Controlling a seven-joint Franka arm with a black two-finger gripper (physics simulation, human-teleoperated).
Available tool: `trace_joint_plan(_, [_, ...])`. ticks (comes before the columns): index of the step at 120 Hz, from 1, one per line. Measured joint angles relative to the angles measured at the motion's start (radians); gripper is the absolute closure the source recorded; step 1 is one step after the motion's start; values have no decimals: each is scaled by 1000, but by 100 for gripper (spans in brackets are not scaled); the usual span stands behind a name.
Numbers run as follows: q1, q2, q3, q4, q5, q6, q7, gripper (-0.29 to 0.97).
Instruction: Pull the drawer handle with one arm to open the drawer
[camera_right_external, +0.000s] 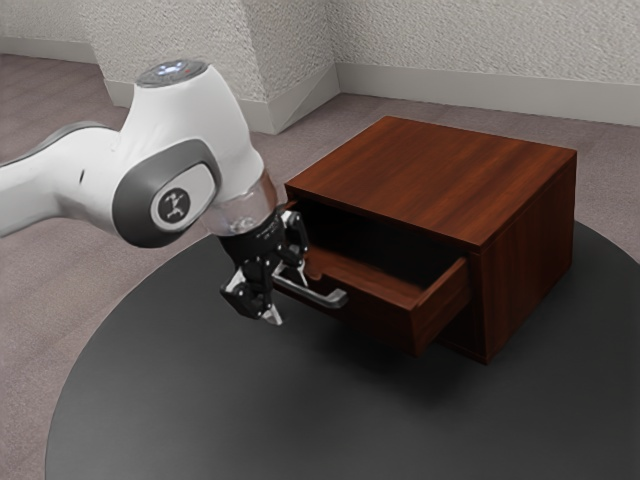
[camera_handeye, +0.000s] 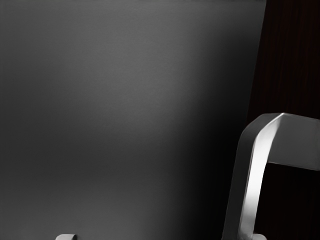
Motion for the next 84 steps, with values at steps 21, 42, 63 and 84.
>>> trace_joint_plan(21, [0, -21, 0, -19, -3, 2, -1, 31])
trace_joint_plan(42, [0, -39, 0, -40, -6, 2, -1, 32])
trace_joint_plan(63, [0, -63, 0, -63, -12, 2, -2, 33])
trace_joint_plan(84, [-1, -92, 1, -89, -14, 3, -2, 33])
